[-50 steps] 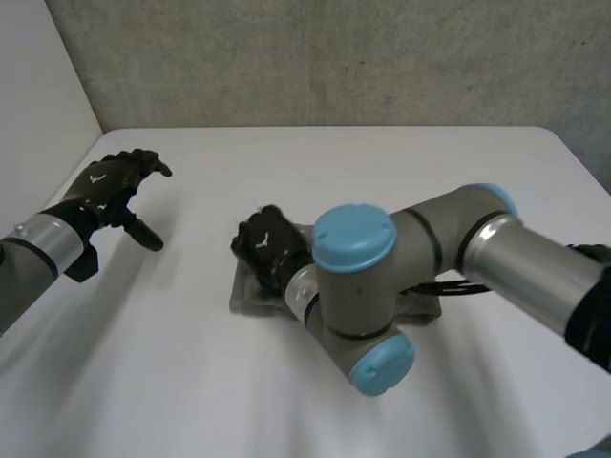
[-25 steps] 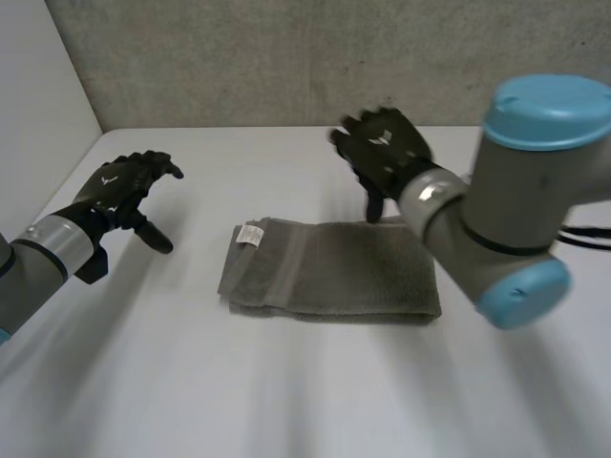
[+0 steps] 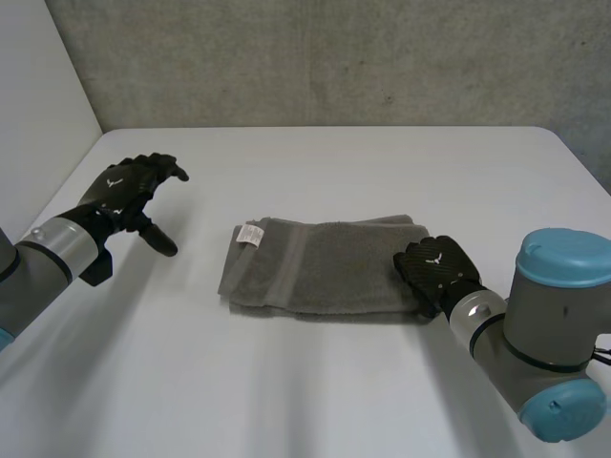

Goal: Fold the towel.

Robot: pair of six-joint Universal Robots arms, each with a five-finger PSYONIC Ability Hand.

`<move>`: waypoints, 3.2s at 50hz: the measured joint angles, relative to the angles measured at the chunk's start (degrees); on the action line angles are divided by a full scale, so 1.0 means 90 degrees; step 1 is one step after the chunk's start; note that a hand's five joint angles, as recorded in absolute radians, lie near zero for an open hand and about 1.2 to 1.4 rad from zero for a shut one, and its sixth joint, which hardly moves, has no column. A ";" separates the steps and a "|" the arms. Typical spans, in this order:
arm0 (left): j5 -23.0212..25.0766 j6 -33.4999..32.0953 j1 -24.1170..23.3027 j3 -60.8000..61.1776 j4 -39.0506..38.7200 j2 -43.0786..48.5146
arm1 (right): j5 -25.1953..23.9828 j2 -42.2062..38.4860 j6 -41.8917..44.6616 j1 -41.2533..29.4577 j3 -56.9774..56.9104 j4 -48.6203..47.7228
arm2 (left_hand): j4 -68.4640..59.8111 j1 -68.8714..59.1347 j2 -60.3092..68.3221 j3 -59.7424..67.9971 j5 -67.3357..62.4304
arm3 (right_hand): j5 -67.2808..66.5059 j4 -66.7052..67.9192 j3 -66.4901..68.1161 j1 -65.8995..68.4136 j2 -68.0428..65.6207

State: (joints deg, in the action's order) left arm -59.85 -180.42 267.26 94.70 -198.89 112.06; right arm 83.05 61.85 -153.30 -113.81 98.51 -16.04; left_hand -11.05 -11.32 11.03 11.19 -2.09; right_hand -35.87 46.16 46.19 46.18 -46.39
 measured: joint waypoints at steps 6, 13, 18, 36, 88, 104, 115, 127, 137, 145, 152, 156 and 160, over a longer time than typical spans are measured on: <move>-0.0001 0.0002 0.0000 0.0004 0.0000 0.0000 | 0.0040 -0.0218 0.0043 0.0025 -0.0085 -0.0089 | 0.0000 0.0000 0.0000 0.0000 0.0000 | -0.1244 0.1253 0.1240 0.1281 -0.1211; -0.0001 0.0007 0.0001 0.0008 0.0000 -0.0002 | 0.0139 -0.0199 0.0118 0.0264 -0.0122 -0.0018 | 0.0000 0.0000 0.0000 0.0000 0.0000 | -0.3203 0.3194 0.3169 0.2890 -0.2725; 0.0003 0.0007 0.0002 0.0008 0.0000 -0.0007 | 0.0234 0.0165 0.0430 0.0479 -0.0186 0.0042 | -0.0001 0.0000 0.0000 0.0000 -0.0001 | -0.3331 0.3373 0.3334 0.3113 -0.2793; -0.0035 0.0036 -0.0127 -0.0138 -0.0007 -0.0363 | 0.0062 -0.0317 0.1251 -0.2000 -0.2641 0.1143 | 0.0001 0.0019 0.0000 -0.0001 0.0009 | -0.3393 0.3373 0.3373 0.3182 -0.2949; -0.3140 0.1333 -0.3645 -0.2326 0.0910 0.1574 | -0.0233 0.0369 -0.2520 0.0293 -0.1999 0.2086 | 0.0001 0.0019 -0.0001 -0.0001 0.0009 | 0.3578 -0.3516 -0.3553 -0.3657 0.3583; -0.3854 0.0831 -0.3696 -0.2124 0.1195 0.2094 | -0.0525 -0.0697 -0.2566 -0.0256 -0.2236 0.1313 | 0.0011 0.0027 -0.0007 -0.0013 0.0010 | 0.3578 -0.3516 -0.3553 -0.3657 0.3583; -0.3817 0.0115 -0.3571 -0.1717 0.0914 0.2101 | -0.0499 -0.1841 -0.2468 -0.0682 -0.3069 0.1307 | 0.0013 0.0027 -0.0009 -0.0018 0.0010 | 0.3578 -0.3516 -0.3553 -0.3657 0.3583; -0.3793 -0.0277 -0.3448 -0.1709 0.0851 0.1854 | -0.0525 -0.1598 -0.2476 -0.0587 -0.3241 0.1753 | 0.0014 0.0027 -0.0011 -0.0018 0.0026 | 0.3579 -0.3516 -0.3553 -0.3745 0.3583; -0.3751 -0.0296 -0.3373 -0.1808 0.0880 0.0747 | -0.0308 0.0150 -0.2534 -0.0526 -0.3206 0.2033 | 0.0016 0.0027 -0.0011 -0.0018 0.0026 | 0.3579 -0.3516 -0.3553 -0.3745 0.3583; -0.3755 -0.0338 -0.2861 -0.2055 0.1201 -0.0290 | 0.0595 0.1263 -0.2364 -0.0157 -0.3325 0.2455 | 0.0015 0.0027 -0.0012 -0.0018 0.0026 | 0.3579 -0.3516 -0.3553 -0.3745 0.3583; -0.3766 -0.0322 -0.2475 -0.2377 0.1909 -0.0657 | 0.1197 0.1486 -0.2023 0.0071 -0.3350 0.2614 | 0.0016 0.0027 -0.0012 -0.0018 0.0026 | 0.3579 -0.3516 -0.3553 -0.3745 0.3583; -0.3780 -0.0304 -0.2427 -0.2541 0.2337 -0.0709 | 0.1260 0.1474 -0.1892 0.0105 -0.3312 0.2628 | 0.0016 0.0027 -0.0012 -0.0018 0.0026 | 0.3579 -0.3516 -0.3553 -0.3745 0.3583; -0.3796 -0.0290 -0.2431 -0.2603 0.2585 -0.0721 | 0.1250 0.1457 -0.1846 0.0109 -0.3276 0.2652 | 0.0016 0.0027 -0.0012 -0.0018 0.0026 | 0.3579 -0.3516 -0.3553 -0.3745 0.3583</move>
State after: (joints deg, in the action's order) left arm -94.01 -183.03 245.38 71.27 -175.63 105.57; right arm 94.30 74.97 -169.91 -112.83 69.03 7.83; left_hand -10.90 -11.07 10.92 11.03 -1.85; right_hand -3.66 14.51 14.21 12.48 -14.14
